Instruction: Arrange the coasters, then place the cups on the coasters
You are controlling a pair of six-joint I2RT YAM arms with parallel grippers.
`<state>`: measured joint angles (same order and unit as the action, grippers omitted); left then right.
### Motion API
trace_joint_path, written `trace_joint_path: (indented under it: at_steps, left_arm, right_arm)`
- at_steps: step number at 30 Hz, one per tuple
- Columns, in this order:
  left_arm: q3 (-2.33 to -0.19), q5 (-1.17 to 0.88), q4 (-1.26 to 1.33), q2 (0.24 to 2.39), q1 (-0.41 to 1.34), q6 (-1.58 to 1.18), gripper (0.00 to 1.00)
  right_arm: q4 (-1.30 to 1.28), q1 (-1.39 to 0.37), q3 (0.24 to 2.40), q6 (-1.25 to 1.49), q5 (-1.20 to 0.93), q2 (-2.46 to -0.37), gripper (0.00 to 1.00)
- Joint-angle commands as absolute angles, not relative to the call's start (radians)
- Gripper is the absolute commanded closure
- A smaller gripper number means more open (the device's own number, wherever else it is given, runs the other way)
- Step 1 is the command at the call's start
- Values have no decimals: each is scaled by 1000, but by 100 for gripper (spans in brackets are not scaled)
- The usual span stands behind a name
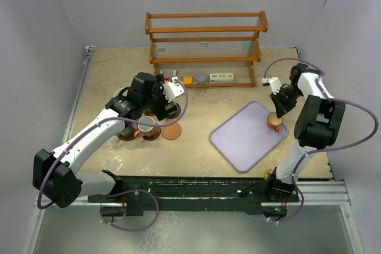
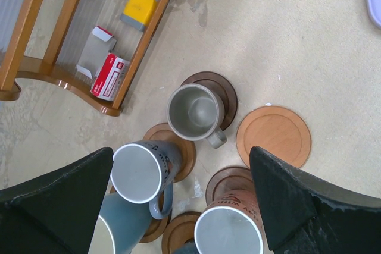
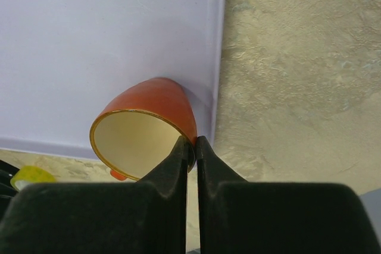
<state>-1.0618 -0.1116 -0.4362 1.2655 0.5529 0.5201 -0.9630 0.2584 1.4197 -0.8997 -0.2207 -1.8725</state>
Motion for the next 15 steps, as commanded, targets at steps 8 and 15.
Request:
trace_joint_path:
  at_steps: [8, 15]
  left_arm:
    - [-1142, -88, -396, 1309, 557, 448, 5]
    - [-1196, -134, -331, 1378, 558, 336, 8]
  right_arm:
    - [-985, 229, 1403, -659, -438, -1667, 100]
    - [-792, 108, 1331, -381, -417, -1520, 100]
